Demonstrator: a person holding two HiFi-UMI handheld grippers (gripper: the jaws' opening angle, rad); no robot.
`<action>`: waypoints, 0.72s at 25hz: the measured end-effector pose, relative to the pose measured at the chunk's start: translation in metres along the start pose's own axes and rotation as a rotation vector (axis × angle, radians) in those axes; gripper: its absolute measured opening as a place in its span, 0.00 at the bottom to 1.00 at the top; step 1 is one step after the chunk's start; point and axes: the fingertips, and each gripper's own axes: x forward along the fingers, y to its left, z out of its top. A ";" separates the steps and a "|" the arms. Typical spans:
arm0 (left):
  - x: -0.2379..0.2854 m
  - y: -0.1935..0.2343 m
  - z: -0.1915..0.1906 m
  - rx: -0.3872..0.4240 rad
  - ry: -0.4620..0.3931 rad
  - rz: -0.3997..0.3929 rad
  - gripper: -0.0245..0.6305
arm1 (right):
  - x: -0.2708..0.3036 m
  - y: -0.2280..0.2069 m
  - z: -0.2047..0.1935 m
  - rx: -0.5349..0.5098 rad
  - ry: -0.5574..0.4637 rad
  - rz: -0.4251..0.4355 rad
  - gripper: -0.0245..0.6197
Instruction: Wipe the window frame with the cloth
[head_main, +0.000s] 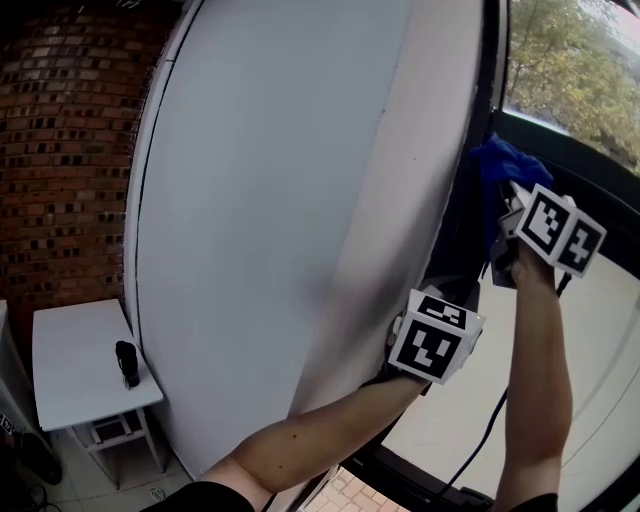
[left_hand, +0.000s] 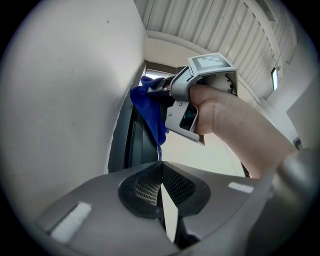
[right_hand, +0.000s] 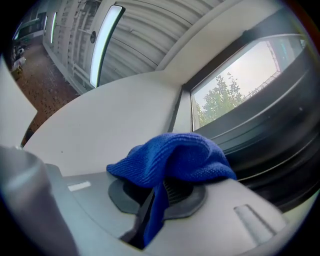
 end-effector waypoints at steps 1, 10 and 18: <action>-0.003 -0.002 0.001 -0.002 -0.002 -0.001 0.02 | 0.000 0.001 0.003 0.003 0.000 -0.005 0.12; 0.010 -0.005 -0.006 0.026 -0.001 0.000 0.02 | 0.007 -0.007 0.008 -0.041 -0.010 -0.038 0.12; 0.014 -0.018 -0.010 0.039 -0.005 0.001 0.02 | -0.016 -0.027 0.020 -0.055 -0.029 -0.048 0.12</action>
